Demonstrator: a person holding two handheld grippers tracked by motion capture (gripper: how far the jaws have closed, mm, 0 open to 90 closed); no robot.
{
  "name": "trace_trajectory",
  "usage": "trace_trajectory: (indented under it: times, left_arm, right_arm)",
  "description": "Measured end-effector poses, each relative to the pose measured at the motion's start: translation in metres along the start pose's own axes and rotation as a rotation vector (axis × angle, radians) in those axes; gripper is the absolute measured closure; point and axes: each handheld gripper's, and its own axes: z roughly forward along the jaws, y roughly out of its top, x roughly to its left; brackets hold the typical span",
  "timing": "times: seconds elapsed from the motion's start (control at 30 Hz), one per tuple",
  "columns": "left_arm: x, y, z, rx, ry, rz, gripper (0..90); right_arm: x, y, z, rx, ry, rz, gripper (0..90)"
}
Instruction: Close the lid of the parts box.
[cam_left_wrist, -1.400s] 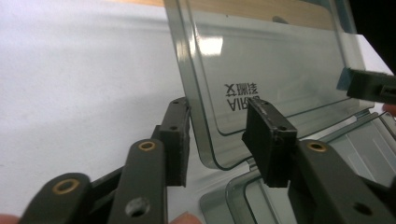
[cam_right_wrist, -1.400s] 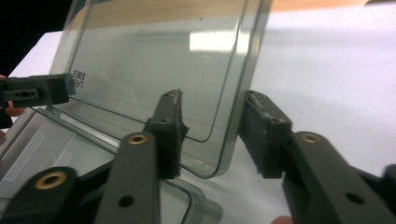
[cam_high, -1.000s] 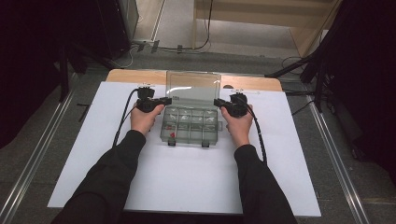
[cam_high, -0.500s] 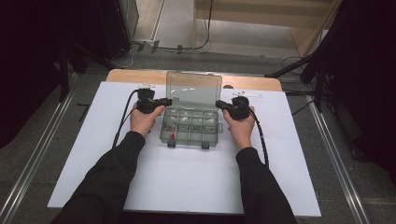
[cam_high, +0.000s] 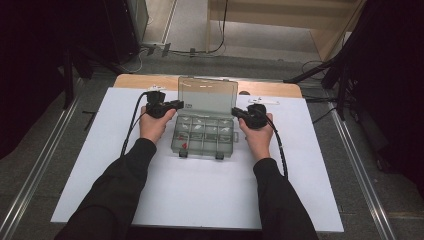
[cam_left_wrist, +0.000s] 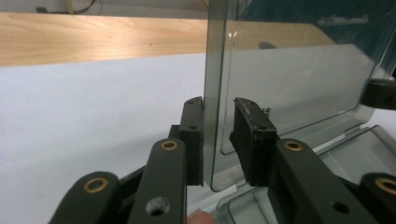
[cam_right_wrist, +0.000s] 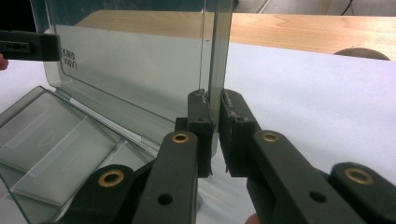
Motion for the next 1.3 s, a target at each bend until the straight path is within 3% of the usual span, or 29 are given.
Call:
trace_trajectory:
  times: [0.2,0.57,0.77,1.0,1.3]
  left_arm:
    - [0.003,0.001,-0.006,-0.004,0.008,0.004,83.5]
    - [0.0,-0.005,-0.008,-0.028,0.017,0.039,85.1]
    - [-0.005,-0.006,-0.01,-0.035,0.012,0.063,85.3]
    - [-0.005,-0.009,-0.01,-0.041,-0.001,0.067,85.3]
    - [-0.004,-0.012,-0.012,-0.038,-0.004,0.054,84.8]
  right_arm:
    - [0.0,-0.001,0.0,-0.001,0.004,-0.002,84.8]
    - [0.0,0.002,0.0,0.024,0.008,0.016,83.3]
    - [-0.002,0.014,-0.005,-0.005,0.005,0.031,79.1]
    - [-0.001,0.032,-0.01,-0.013,-0.016,0.031,79.6]
    - [0.001,0.032,-0.012,-0.011,-0.019,0.028,85.7]
